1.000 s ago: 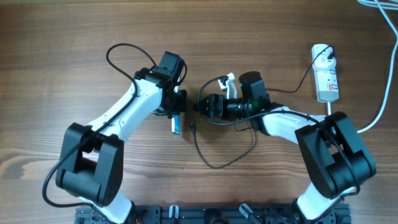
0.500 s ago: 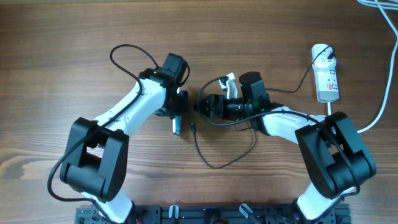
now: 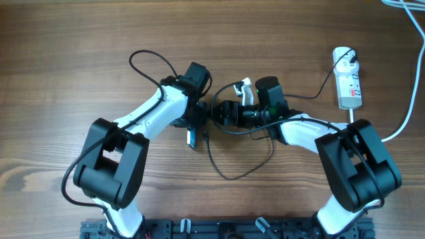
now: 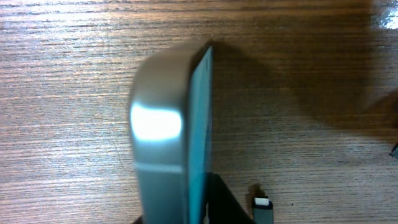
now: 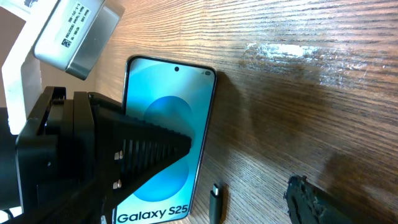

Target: Plug charger to phone and switch on socket

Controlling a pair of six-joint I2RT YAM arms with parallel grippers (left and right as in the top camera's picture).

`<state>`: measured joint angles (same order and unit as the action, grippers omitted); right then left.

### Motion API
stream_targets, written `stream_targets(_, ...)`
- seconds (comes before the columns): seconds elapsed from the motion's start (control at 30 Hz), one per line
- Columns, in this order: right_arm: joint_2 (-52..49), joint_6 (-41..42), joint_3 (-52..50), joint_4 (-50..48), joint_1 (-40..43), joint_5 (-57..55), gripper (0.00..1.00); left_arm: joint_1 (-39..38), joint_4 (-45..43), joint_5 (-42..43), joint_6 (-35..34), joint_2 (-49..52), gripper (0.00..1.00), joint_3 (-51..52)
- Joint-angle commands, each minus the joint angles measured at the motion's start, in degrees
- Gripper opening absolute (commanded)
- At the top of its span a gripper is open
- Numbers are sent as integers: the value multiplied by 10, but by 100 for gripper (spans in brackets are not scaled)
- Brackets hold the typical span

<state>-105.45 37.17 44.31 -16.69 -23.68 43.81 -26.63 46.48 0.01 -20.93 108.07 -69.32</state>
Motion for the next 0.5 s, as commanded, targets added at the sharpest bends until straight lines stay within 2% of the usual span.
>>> stream_targets(0.0,-7,-12,0,0,1,-5,93,-2,-2,-10,-6,7,9,0)
stream_targets(0.03,-7,-11,0,0,1,-5,93,-2,-2,-10,-6,7,4,0)
stream_targets(0.23,-7,-12,0,0,1,-5,93,-2,-2,-9,-6,7,4,0)
stream_targets(0.3,-7,-12,0,0,1,-5,93,2,4,-9,-25,7,4,-5)
stream_targets(0.47,-7,-12,0,-2,1,-5,93,53,0,73,-18,-46,4,-23)
